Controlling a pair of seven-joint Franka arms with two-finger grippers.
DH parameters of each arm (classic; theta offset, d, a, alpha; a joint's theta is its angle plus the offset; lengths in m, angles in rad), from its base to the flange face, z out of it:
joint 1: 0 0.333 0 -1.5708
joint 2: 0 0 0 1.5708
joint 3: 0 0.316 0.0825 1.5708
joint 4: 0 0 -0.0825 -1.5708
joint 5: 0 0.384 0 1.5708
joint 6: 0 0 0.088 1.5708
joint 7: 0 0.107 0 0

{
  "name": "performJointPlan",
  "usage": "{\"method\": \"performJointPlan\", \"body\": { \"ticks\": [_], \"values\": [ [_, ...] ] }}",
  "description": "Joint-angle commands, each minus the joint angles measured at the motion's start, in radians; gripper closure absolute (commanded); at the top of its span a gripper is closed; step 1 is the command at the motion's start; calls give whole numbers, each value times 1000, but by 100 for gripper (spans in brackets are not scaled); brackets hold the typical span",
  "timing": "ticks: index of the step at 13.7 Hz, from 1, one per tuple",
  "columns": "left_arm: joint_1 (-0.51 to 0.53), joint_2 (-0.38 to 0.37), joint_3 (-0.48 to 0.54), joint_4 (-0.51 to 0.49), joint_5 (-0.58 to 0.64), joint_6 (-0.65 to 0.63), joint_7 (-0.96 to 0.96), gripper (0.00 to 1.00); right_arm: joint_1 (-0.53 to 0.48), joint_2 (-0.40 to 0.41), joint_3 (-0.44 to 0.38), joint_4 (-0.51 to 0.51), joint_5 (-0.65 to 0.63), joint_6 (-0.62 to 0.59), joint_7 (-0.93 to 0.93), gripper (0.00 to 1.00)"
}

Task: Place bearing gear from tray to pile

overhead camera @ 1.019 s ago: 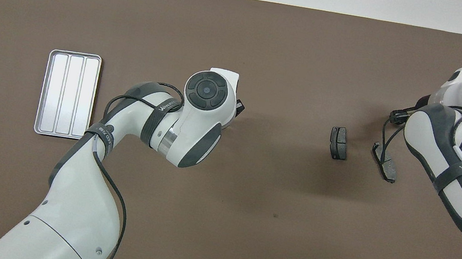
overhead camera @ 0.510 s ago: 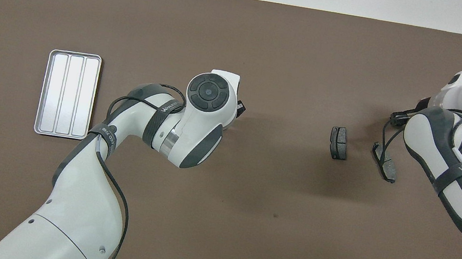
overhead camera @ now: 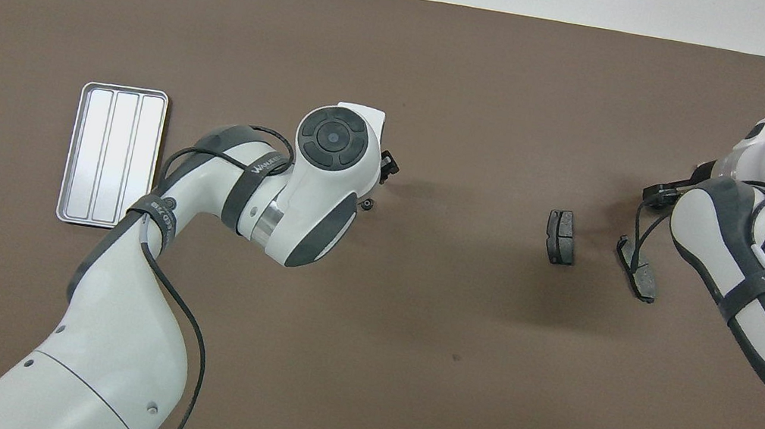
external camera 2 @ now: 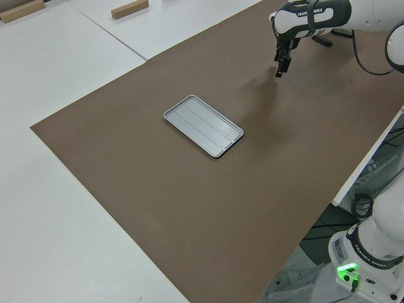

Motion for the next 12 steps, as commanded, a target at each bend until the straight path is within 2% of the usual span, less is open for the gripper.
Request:
{"method": "performJointPlan", "body": {
  "ticks": [1,2,4,7,12],
  "values": [
    [63,-88,-2,-11,21,-85,-6,0,5,-28,15,6,-11,-10,28,22],
    [102,-122,-3,-14,23,-107,6,0,29,-45,15,16,-11,-51,71,18],
    [182,-194,-5,-17,24,-181,116,0,77,-72,13,76,-12,-125,112,0],
    [277,-272,-5,-17,24,-287,239,0,193,-78,12,199,-55,-280,302,0],
    [455,-352,-5,-17,24,-418,499,0,429,-105,12,207,-69,-306,614,0]
  ]
}}
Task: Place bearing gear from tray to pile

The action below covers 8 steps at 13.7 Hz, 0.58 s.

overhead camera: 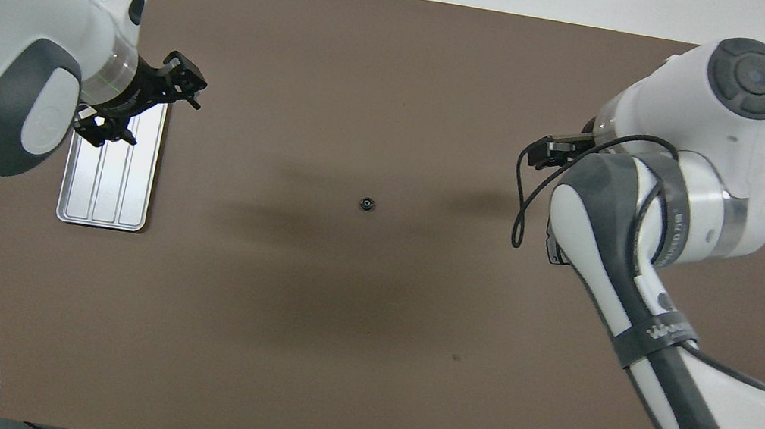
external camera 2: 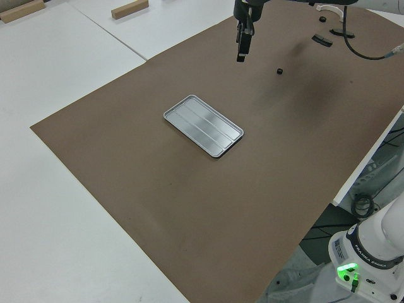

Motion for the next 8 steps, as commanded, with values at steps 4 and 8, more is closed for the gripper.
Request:
{"method": "performJointPlan", "body": {
  "ticks": [4,8],
  "values": [
    [150,-93,-13,-38,13,-127,235,0,224,-8,0,3,-21,0,279,0],
    [175,-222,-13,-187,13,-110,311,0,307,50,4,0,-9,96,356,0]
  ]
}}
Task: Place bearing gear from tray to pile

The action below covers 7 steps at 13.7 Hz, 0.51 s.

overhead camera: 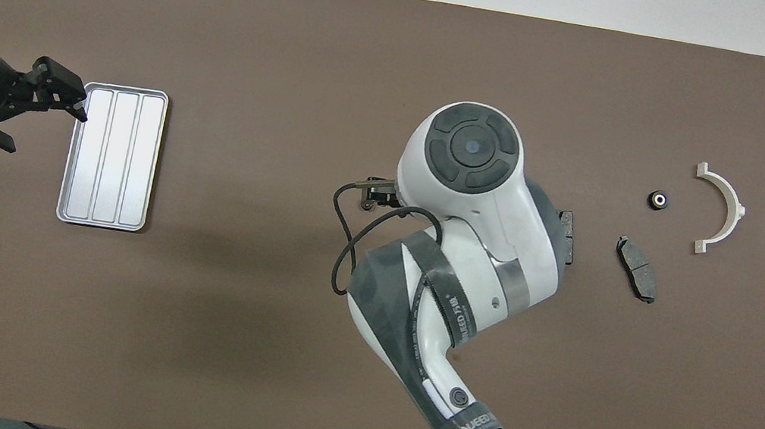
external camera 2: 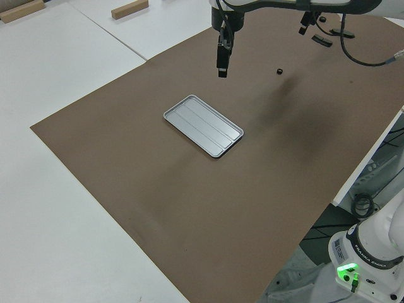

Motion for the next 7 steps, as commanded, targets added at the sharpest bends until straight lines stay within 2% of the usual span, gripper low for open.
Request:
{"method": "performJointPlan", "body": {
  "ticks": [1,3,7],
  "values": [
    [10,-108,-13,-122,13,10,50,0,22,45,2,-1,-3,69,37,0],
    [56,-107,-31,-120,13,11,76,0,39,78,2,2,-2,118,46,0],
    [81,-100,-36,-119,12,76,142,0,43,141,2,3,-6,201,51,0]
  ]
}}
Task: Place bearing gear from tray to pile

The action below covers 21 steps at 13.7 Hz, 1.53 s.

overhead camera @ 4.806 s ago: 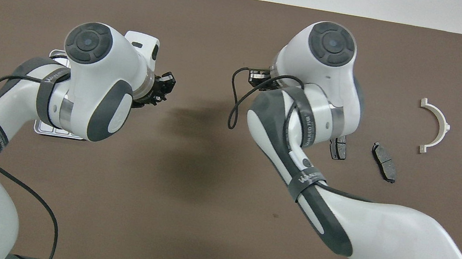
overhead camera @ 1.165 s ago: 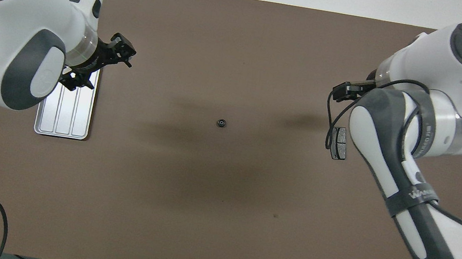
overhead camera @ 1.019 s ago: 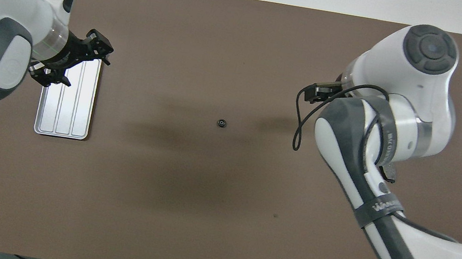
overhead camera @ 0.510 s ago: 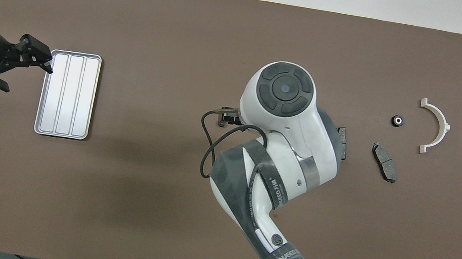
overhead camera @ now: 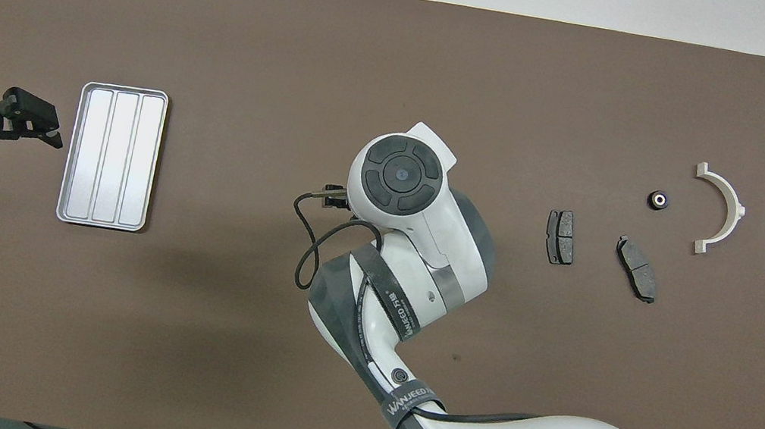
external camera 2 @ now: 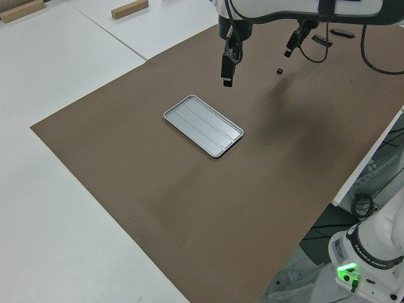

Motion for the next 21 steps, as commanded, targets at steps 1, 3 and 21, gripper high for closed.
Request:
{"method": "performJointPlan", "body": {
  "ticks": [1,3,21],
  "values": [
    [20,-14,-17,-29,11,57,43,0,0,39,1,6,-7,54,20,0],
    [20,17,-17,-11,13,80,99,0,0,59,1,8,-5,71,20,0],
    [39,37,-22,31,11,49,150,0,5,116,1,-22,-7,186,16,10]
  ]
}}
